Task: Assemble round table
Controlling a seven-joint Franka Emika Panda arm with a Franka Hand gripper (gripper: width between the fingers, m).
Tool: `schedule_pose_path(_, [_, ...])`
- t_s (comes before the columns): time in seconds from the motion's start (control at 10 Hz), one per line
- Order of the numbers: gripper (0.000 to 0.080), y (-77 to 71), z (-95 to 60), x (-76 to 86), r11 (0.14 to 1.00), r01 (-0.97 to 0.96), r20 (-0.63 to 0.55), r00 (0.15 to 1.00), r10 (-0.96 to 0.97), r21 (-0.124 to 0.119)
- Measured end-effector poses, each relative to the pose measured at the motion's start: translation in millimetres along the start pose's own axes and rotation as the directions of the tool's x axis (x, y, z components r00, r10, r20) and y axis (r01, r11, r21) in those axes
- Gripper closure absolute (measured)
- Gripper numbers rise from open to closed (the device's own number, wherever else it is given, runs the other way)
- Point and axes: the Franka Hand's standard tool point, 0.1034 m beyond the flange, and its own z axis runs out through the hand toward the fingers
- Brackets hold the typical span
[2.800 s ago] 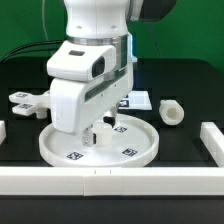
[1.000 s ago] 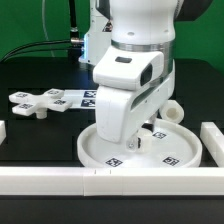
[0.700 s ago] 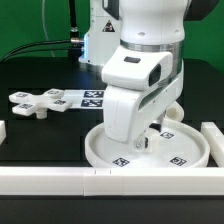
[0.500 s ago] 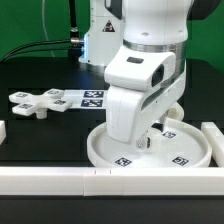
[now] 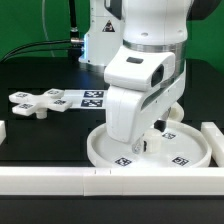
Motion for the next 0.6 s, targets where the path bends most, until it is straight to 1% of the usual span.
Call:
schedule_pose_path(0.1, [0.0153,-3.0,-5.4,-1.4,0.999,-0.032,0.001,0.999,0.032,-0.002])
schedule_pose_path(0.3, [0.0151,-24.5,-33.3,-5.2,0.985,-0.170,0.022,0.985,0.170,-0.003])
schedule_pose_path(0.5, [0.0151,-45.7,-44.1,-1.4,0.956,-0.294,0.027,0.955,0.294,-0.013])
schedule_pose_path(0.6, [0.0151,-54.3,-46.1,6.6,0.935,-0.355,0.026,0.934,0.355,-0.017])
